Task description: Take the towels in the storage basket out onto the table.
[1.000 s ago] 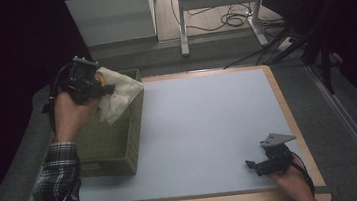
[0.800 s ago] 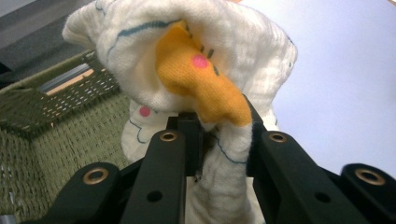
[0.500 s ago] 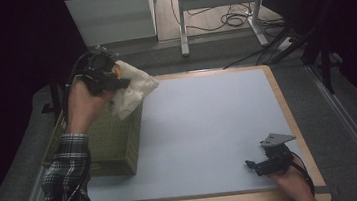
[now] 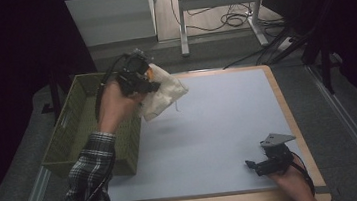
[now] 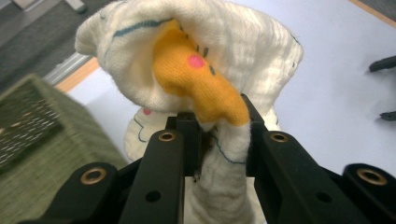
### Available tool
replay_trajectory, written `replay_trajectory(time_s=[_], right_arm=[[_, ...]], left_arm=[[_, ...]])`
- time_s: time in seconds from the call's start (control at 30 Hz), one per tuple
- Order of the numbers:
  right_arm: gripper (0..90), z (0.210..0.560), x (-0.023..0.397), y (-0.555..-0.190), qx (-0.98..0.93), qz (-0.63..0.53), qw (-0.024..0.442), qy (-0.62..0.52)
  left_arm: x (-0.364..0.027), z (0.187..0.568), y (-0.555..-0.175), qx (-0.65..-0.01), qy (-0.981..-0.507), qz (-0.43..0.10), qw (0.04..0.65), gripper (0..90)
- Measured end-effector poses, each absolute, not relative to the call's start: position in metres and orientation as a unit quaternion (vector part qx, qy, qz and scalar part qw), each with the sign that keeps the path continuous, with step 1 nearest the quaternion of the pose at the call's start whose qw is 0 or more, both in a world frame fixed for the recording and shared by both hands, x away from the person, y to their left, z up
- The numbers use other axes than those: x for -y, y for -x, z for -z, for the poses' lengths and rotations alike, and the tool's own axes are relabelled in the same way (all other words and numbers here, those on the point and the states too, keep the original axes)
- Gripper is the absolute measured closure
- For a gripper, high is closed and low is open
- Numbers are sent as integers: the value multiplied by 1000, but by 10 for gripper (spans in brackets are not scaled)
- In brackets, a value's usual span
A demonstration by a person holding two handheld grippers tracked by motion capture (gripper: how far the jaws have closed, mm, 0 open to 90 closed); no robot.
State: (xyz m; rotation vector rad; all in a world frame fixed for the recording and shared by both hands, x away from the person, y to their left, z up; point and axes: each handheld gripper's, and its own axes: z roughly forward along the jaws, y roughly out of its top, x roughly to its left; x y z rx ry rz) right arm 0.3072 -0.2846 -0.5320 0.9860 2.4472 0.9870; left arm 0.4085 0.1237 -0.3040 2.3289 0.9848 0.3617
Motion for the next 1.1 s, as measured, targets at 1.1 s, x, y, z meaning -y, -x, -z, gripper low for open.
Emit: replay_trajectory(time_s=[1.1], right_arm=[[59,532,285,-307,-857,-346,162,-346]], left_arm=[[-45,488,-427,-359,-894,-61,260,604]])
